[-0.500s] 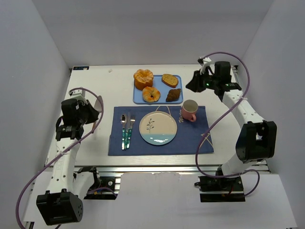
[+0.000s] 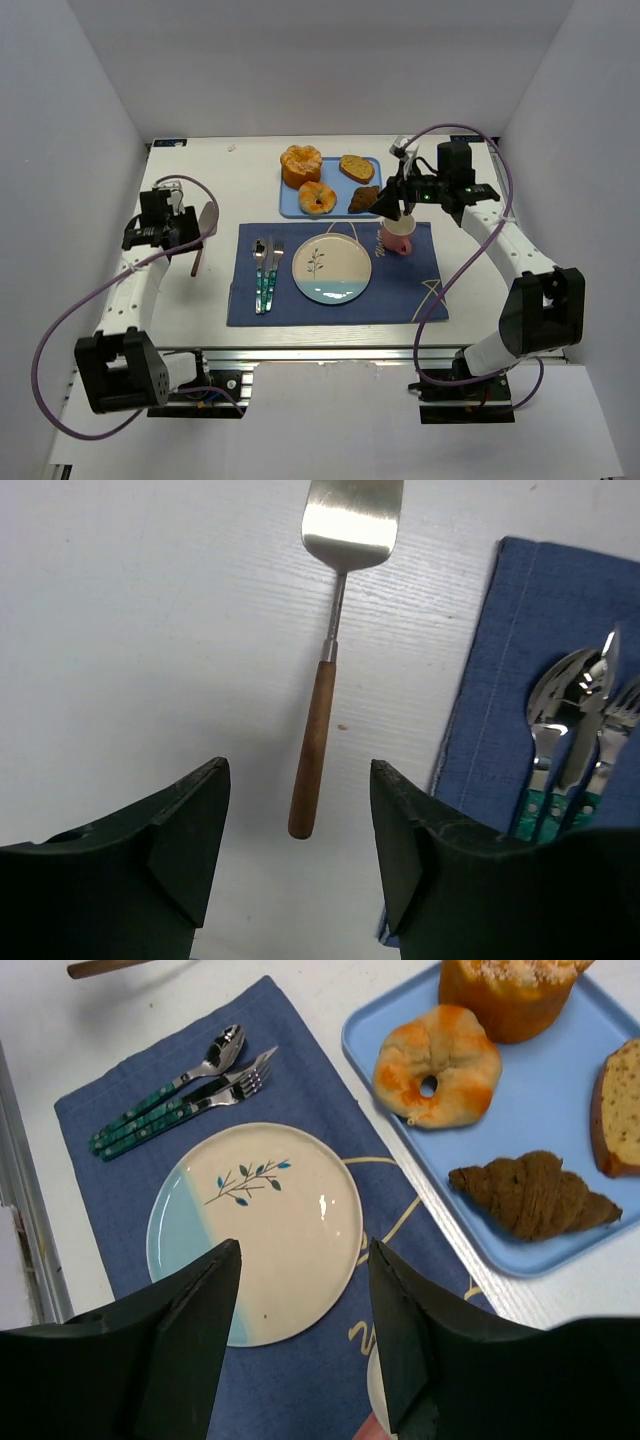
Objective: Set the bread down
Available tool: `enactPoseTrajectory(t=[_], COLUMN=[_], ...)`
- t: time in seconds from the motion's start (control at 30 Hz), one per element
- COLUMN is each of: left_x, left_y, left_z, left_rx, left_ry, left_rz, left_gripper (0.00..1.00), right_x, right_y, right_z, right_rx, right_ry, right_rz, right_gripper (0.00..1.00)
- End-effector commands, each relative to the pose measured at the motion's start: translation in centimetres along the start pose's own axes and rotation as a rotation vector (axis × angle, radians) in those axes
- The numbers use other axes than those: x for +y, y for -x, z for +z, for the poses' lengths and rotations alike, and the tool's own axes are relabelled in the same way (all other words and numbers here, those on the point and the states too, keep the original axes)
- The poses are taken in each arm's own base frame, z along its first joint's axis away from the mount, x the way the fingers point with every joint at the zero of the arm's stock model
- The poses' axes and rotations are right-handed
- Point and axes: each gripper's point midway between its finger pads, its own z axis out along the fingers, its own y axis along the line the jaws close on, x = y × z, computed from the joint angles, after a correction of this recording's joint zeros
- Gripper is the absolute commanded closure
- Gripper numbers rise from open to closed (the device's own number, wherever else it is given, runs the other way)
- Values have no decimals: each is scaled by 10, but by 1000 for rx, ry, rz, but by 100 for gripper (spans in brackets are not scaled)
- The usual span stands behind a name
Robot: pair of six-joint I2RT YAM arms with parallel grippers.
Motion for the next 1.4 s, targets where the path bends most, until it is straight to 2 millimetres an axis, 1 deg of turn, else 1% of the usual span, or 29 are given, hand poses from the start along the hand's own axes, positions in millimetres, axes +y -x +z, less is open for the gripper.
enactPoseTrajectory(t=[0.0,0.07,0.1,0.17,0.2,0.23,0.27,0.3,0.33,0.47,0.5,0.63,0.73,0.87,1.07,1.27,1.3,1.37], left_x=[10,9,8,4,2,-1,-2,-2,-3,-5,-10,-17,-20,-18,-13,-10,-6,-4], left_y=[-4,-7,-14,-14,-20,-17,-19,-28,-26,-35,-38,-54,-62,-60,-57,-57,-60,-59], left_z=[13,24,33,42,48,53,57,62,66,77,79,89,92,94,97,90,89,87], left_rx=[37,54,85,85,104,84,85,104,84,43,36,0,-23,-75,-91,-118,-113,-123], left_ry=[40,22,15,-8,-19,-34,-39,-44,-47,-51,-85,-122,-136,-116,-83,-73,-51,-37], left_rz=[69,104,116,123,129,131,132,131,129,114,111,97,79,41,16,6,5,6], left_gripper=[31,31,31,33,34,34,35,37,37,38,38,38,39,39,42,42,42,42], right_x=[1,3,3,4,4,4,3,3,3,2,2,1,1,0,-1,-3,-3,-4], right_y=[-2,-5,-8,-9,-11,-12,-13,-12,-13,-13,-12,-14,-14,-15,-19,-21,-22,-23], right_z=[-8,-10,-10,-10,-10,-9,-9,-9,-9,-8,-7,-6,-6,-5,-5,-6,-6,-5], right_rx=[-5,-3,0,-2,1,2,4,3,3,4,3,7,8,11,18,24,24,27], right_ry=[-34,-38,-40,-41,-43,-43,-42,-42,-42,-42,-41,-36,-38,-42,-44,-55,-56,-57], right_rz=[-23,-19,-9,-7,-2,2,6,7,8,11,11,20,20,22,30,23,26,27], right_gripper=[40,40,40,39,39,38,38,38,38,38,38,38,38,37,37,36,36,36])
